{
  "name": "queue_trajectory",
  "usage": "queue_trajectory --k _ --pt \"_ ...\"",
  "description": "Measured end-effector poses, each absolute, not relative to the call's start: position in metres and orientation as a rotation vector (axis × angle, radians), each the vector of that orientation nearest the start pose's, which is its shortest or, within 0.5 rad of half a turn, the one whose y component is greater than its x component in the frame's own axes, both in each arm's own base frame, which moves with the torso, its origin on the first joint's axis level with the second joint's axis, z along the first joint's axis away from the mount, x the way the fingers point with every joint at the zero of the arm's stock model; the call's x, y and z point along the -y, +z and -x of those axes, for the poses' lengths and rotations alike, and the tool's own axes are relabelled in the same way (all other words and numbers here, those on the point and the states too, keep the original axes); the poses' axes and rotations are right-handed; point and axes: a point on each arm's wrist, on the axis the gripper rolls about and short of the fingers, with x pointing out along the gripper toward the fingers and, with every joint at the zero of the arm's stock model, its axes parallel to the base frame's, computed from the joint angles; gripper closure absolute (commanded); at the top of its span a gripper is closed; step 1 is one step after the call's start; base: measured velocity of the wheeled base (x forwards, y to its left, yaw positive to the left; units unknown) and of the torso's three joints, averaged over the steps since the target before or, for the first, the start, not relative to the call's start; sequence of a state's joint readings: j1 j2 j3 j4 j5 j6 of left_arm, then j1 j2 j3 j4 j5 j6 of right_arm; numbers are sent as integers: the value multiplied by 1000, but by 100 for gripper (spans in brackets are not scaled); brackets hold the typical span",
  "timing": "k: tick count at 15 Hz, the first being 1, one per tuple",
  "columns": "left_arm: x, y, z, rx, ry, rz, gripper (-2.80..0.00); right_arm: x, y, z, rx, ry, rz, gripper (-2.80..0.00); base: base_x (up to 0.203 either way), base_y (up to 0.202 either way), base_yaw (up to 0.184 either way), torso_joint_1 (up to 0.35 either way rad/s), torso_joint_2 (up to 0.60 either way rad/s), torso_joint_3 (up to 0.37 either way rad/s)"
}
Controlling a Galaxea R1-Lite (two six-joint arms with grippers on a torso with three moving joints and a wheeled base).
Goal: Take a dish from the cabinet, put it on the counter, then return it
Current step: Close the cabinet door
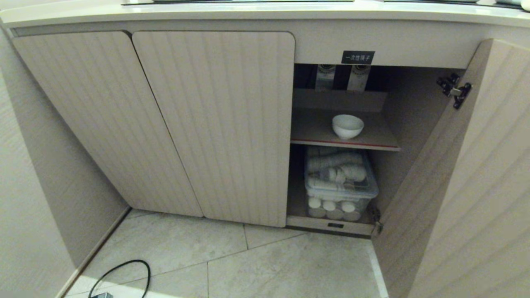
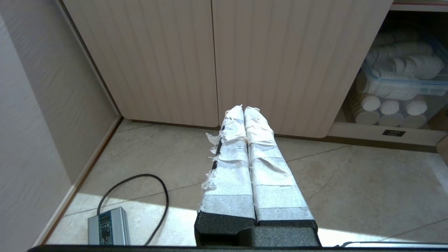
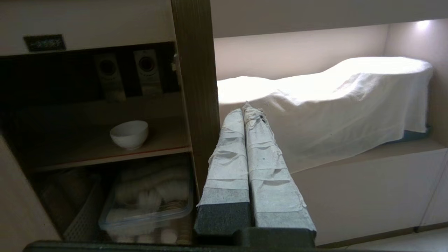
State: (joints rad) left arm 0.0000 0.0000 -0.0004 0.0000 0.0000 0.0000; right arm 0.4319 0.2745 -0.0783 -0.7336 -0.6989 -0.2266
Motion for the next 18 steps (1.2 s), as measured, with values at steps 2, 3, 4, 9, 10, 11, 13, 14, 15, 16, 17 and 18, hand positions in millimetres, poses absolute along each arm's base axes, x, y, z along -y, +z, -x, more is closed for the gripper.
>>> queue_trajectory --k 2,3,4,9,10,11,13,14,15,16,17,18 --pt "0 76 23 0 0 0 0 20 169 10 406 -287 -65 0 0 0 0 0 0 0" --pt "0 76 23 0 0 0 0 20 169 10 405 -272 -59 0 0 0 0 0 0 0" --pt "0 76 23 0 0 0 0 20 168 10 406 -256 -55 0 0 0 0 0 0 0" --pt "0 76 23 0 0 0 0 17 167 8 402 -138 -18 0 0 0 0 0 0 0" --pt "0 76 23 0 0 0 0 16 166 8 399 -121 -15 0 0 0 0 0 0 0" --pt "0 76 23 0 0 0 0 16 166 7 395 -107 -14 0 0 0 0 0 0 0" --pt "0 76 23 0 0 0 0 16 165 6 380 -82 -9 0 0 0 0 0 0 0" --pt "0 76 23 0 0 0 0 16 164 6 371 -71 -6 0 0 0 0 0 0 0" --pt "0 76 23 0 0 0 0 16 164 5 359 -59 -1 0 0 0 0 0 0 0" --pt "0 76 23 0 0 0 0 16 163 5 350 -48 3 0 0 0 0 0 0 0" --pt "0 76 23 0 0 0 0 16 163 4 344 -31 7 0 0 0 0 0 0 0" --pt "0 76 23 0 0 0 0 15 162 4 341 -9 13 0 0 0 0 0 0 0"
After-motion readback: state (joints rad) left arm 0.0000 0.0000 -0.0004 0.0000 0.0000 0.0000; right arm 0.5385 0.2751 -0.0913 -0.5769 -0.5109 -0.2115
